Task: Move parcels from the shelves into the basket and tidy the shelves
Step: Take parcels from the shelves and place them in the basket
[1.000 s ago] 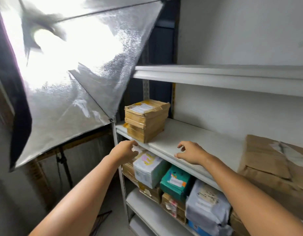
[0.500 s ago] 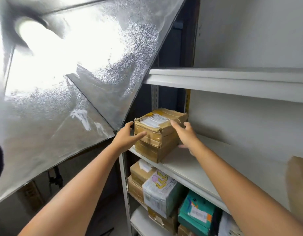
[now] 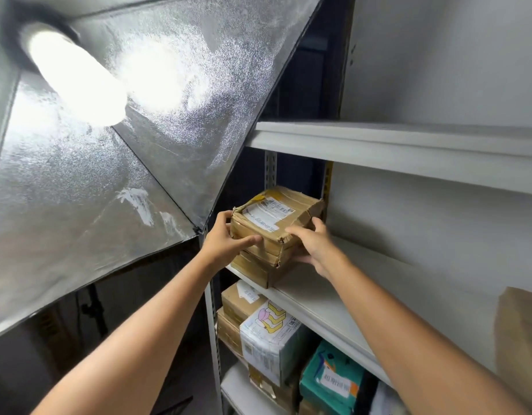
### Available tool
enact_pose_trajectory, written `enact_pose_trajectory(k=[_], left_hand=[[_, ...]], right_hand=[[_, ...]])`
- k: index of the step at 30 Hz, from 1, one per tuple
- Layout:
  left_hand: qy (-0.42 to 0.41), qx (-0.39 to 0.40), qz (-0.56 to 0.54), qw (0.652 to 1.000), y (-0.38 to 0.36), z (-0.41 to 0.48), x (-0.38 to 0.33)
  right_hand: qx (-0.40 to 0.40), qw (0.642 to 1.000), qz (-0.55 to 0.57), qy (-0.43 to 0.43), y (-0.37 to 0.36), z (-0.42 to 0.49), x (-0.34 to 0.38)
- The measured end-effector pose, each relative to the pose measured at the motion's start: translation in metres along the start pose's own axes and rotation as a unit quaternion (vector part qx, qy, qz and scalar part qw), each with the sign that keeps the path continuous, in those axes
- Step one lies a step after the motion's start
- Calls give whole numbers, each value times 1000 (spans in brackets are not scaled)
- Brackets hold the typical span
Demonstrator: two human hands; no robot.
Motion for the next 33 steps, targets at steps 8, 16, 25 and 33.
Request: enact_pose_trajectory(k=[8, 16, 25, 33], left_hand=[[17, -27, -43, 999, -12, -49, -28], [69, -89, -62, 992, -20, -152, -61], [194, -173, -98, 961, -13, -307, -87], [242, -295, -22, 924, 57, -446, -113]], right_hand=[[37, 998, 29, 45, 23, -32, -7], [122, 986, -26, 106, 48, -102, -20], [271, 947, -114, 129, 21, -206, -55], [384, 907, -122, 121, -43, -318, -89]])
Point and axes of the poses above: each hand's wrist, its own z-axis towards the middle knuckle, its own y-axis out of the back of the hand, x = y × z, the point moved 7 cm from there along z, towards the middle knuckle, and after that the axes turned 7 degrees about -y, right-handed, at the moved point
